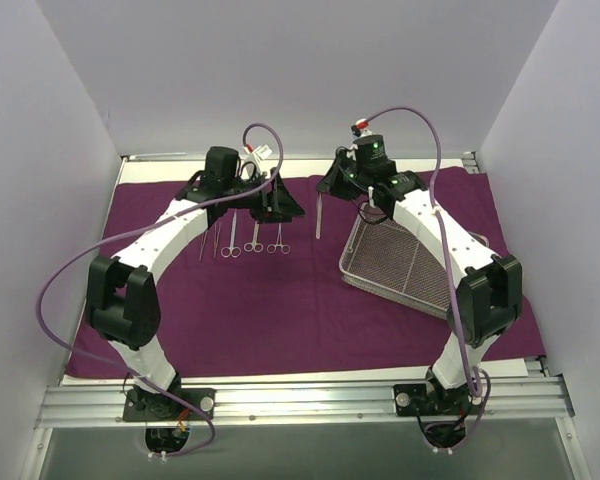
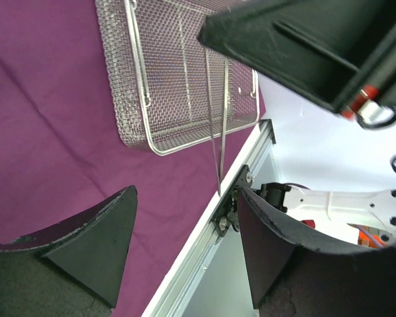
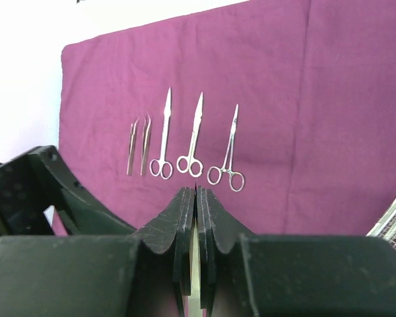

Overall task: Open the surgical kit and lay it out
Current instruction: Place the medical item in the surgical kit.

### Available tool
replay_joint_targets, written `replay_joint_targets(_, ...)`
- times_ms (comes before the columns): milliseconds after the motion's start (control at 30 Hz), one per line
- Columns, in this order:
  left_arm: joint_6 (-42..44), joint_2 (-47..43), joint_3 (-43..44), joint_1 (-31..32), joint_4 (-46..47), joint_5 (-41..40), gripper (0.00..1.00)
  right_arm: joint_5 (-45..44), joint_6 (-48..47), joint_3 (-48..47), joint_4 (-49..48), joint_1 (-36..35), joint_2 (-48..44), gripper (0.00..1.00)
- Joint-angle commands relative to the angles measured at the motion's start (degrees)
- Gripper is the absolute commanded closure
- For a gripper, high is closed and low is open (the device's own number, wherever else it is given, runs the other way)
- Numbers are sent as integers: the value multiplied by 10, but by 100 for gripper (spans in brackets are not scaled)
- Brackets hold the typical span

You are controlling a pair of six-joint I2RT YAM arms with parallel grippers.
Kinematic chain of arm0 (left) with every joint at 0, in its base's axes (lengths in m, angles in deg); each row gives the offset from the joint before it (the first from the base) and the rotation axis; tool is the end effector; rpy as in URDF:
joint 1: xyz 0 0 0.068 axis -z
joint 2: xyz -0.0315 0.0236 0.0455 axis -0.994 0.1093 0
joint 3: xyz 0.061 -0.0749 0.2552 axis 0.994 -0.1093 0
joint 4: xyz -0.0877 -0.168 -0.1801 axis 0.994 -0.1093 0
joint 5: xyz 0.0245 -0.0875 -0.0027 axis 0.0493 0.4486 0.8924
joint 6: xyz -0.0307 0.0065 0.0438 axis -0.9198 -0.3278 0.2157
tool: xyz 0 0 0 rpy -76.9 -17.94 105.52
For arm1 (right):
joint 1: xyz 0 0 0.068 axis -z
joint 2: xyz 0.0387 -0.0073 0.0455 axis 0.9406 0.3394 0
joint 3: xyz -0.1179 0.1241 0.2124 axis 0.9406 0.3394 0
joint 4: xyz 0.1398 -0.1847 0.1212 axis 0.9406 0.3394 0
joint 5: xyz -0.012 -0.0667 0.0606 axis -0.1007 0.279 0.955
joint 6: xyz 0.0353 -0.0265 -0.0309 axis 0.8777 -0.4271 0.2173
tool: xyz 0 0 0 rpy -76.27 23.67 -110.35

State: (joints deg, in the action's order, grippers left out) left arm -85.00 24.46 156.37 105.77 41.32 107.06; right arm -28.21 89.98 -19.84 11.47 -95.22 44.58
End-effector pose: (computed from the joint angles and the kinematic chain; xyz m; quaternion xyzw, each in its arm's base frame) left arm 0.3596 -0.1731 0.3080 0.0734 0.8296 -0.5124 0.2093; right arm 0.3690 0.1825 0.3571 0.0045 0.8106 0.3831 0.4428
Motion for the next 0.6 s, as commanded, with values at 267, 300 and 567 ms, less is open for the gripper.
replay_joint_targets(267,1,27,41,41,9,-42,30,-9,35,-24,-24,-28,0,100)
replay_joint_targets(300,1,27,41,41,7,-44,30,-9,35,-23,-23,-28,0,100)
replay_joint_targets(567,-7,31,33,45,22,-43,31,2,39,-16,-32,-31,-1,100)
